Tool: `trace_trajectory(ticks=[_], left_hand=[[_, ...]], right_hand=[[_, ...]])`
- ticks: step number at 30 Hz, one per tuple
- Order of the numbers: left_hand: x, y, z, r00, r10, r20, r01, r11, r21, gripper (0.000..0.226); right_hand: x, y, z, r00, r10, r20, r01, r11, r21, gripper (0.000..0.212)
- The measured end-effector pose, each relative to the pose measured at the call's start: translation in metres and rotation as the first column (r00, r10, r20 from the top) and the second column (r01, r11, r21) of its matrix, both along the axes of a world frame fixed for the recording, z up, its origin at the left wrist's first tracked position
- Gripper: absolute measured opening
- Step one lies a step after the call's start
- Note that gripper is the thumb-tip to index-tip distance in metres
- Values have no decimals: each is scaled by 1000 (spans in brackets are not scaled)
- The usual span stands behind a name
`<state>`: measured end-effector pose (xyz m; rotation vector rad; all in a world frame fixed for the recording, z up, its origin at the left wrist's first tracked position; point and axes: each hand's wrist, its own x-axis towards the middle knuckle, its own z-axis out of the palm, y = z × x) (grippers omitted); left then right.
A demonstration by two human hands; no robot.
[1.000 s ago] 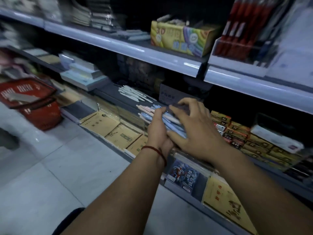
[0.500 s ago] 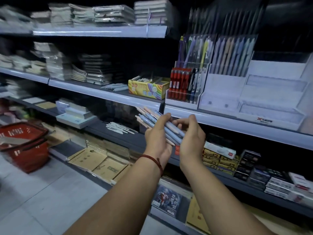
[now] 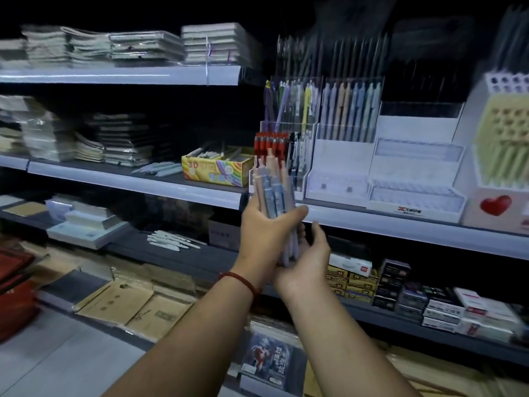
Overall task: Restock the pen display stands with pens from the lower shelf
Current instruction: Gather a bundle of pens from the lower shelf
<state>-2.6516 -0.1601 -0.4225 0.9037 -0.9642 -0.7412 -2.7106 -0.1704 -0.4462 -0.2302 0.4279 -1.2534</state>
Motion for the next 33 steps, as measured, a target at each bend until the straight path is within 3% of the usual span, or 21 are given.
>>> trace_trajectory(ticks=[4, 12, 19, 22, 25, 28, 31, 33], left_hand=[[1, -3, -5, 994, -45, 104, 48, 999, -20, 44], [7, -13, -27, 996, -62, 67, 63, 998, -12, 53], [5, -25, -36, 981, -74, -178, 75, 997, -3, 43], [14, -31, -35, 988, -110, -108, 111, 994, 0, 36], [16, -36, -31, 983, -181, 40, 180, 983, 26, 28], [12, -39, -26, 958, -283, 35, 280, 958, 67, 31], [8, -46, -19, 902, -430, -38, 432, 897, 97, 44], [5, -51, -15, 865, -501, -27, 501, 859, 110, 38]], right_hand=[[8, -2, -3, 997, 19, 78, -19, 1000, 6, 44], [-3, -8, -8, 1000, 9, -18, -7, 996, 92, 47], [-3, -25, -15, 969, 119, -215, -122, 992, -4, 52], [-9, -29, -9, 891, 73, -448, -135, 985, -109, 46], [-28, -34, 12, 707, -224, -671, -75, 919, -387, 27], [-51, -38, 32, 586, -398, -706, -143, 807, -573, 12], [-73, -45, 45, 540, -379, -751, -232, 791, -566, 11], [-85, -51, 51, 517, -366, -774, -257, 795, -549, 8]])
